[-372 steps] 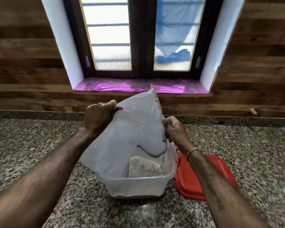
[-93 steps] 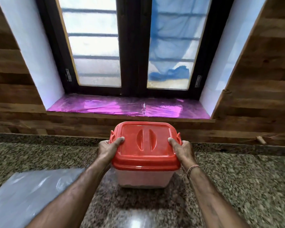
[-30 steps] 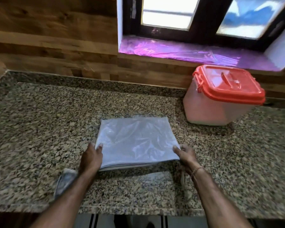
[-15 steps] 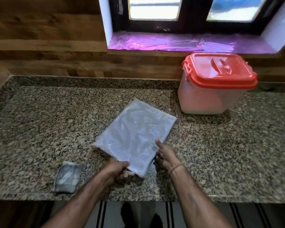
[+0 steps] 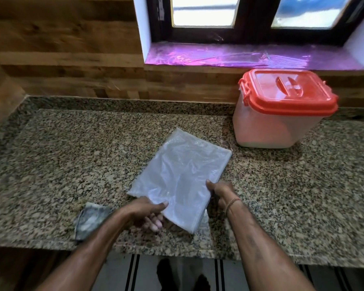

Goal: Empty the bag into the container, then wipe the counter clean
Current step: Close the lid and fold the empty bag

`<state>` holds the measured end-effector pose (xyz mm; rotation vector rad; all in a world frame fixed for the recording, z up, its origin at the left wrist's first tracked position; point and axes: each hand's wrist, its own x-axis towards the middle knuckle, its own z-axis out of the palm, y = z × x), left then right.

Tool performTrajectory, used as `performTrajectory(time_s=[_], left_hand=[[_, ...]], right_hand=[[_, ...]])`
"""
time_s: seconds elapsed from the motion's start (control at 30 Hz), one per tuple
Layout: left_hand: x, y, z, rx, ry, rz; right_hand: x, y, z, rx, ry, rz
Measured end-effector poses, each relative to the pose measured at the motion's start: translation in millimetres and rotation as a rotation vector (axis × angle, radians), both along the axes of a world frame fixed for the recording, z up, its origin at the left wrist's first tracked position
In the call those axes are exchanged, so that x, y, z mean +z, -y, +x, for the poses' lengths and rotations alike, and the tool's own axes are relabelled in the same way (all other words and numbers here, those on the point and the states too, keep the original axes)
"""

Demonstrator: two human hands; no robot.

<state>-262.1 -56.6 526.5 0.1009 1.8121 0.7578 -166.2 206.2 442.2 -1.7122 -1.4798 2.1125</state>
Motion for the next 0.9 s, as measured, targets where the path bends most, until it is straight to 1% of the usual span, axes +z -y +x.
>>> performTrajectory(time_s=[0.07, 0.17, 0.2, 0.23, 0.33, 0.4, 0.47, 0.53, 0.6, 0.7, 0.8, 0.83, 0.9], left_hand=[[-5, -2, -16, 0.0, -0.268, -0.042], [-21, -11, -39, 0.08, -0.774, -0.15], [-28, -15, -45, 0.092, -0.862, -0.161], [-35, -21, -52, 0.089, -0.878, -0.167], [-54, -41, -67, 0.083, -0.736, -0.214], [-61, -52, -74, 0.078, -0.718, -0.26], [-62, -60, -79, 0.1, -0.689, -0.257], [-68, -61, -86, 0.145, -0.627, -0.213], [-77, -57, -92, 0.224, -0.524, -0.151], [-84, -51, -98, 0.417, -0.302, 0.006], [-71, -52, -101, 0.564, -0.094, 0.148], [-62, -54, -105, 0.584, -0.064, 0.194], [-38, -61, -119, 0.597, -0.084, 0.29]], right_hand=[[10, 0, 3, 0.061, 0.051, 0.089], [14, -5, 11, 0.178, 0.075, 0.172], [12, -7, 13, 0.214, 0.088, 0.173], [9, -10, 15, 0.25, 0.094, 0.164], [2, -18, 22, 0.3, 0.129, 0.172], [2, -23, 23, 0.284, 0.158, 0.183], [10, -24, 23, 0.268, 0.165, 0.179], [13, -27, 24, 0.264, 0.184, 0.162], [16, -28, 24, 0.236, 0.17, 0.142], [19, -24, 24, 0.085, 0.076, 0.025], [32, -24, 18, -0.03, -0.002, -0.017], [37, -26, 13, -0.05, -0.021, -0.006], [55, -37, -2, -0.056, -0.062, 0.085]])
